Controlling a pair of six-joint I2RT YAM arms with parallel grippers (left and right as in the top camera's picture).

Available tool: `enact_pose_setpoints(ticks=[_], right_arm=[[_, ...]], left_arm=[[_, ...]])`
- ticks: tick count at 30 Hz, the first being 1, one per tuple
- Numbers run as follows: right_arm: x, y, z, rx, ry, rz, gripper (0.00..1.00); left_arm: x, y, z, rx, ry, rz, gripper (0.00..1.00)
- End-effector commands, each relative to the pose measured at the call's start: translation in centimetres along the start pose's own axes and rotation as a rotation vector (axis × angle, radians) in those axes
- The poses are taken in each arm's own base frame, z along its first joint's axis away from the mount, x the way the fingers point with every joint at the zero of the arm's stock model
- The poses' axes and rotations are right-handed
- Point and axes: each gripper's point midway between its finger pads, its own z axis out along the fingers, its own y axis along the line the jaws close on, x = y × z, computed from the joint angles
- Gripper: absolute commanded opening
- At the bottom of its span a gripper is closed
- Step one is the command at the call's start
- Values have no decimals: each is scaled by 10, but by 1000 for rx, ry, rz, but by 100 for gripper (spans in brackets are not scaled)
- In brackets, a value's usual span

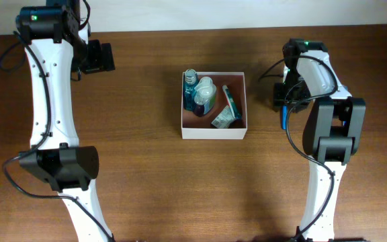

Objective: Pack container
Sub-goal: 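Move the right gripper to the blue razor and grasp it, then lower the razor into the pink box and release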

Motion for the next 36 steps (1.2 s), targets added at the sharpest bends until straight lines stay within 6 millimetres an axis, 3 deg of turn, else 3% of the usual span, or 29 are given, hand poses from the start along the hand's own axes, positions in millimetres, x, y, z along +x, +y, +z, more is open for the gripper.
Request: enact_pose_setpoints(ticks=[1, 5, 12, 17, 20, 24, 31, 36], right_arm=[[3, 1, -2, 7, -1, 5, 42], [3, 1, -2, 7, -1, 4, 38], [3, 8, -2, -38, 4, 2, 9], [0, 17, -12, -94, -10, 2, 4], [-3, 22, -30, -125, -24, -6, 4], [-2, 39, -75, -249, -50, -49, 4], [9, 81, -169, -439, -188, -159, 4], [20, 108, -179, -412, -211, -232, 6]], left_arm=[[0, 0, -9, 9, -18, -8, 99], [0, 0, -9, 9, -18, -8, 100], [0, 0, -9, 10, -18, -8, 99], [0, 0, -9, 9, -18, -8, 99], [0, 0, -9, 9, -18, -8, 99], [0, 0, -9, 9, -18, -8, 99], [0, 0, -9, 9, -18, -8, 99], [0, 0, -9, 9, -18, -8, 99]])
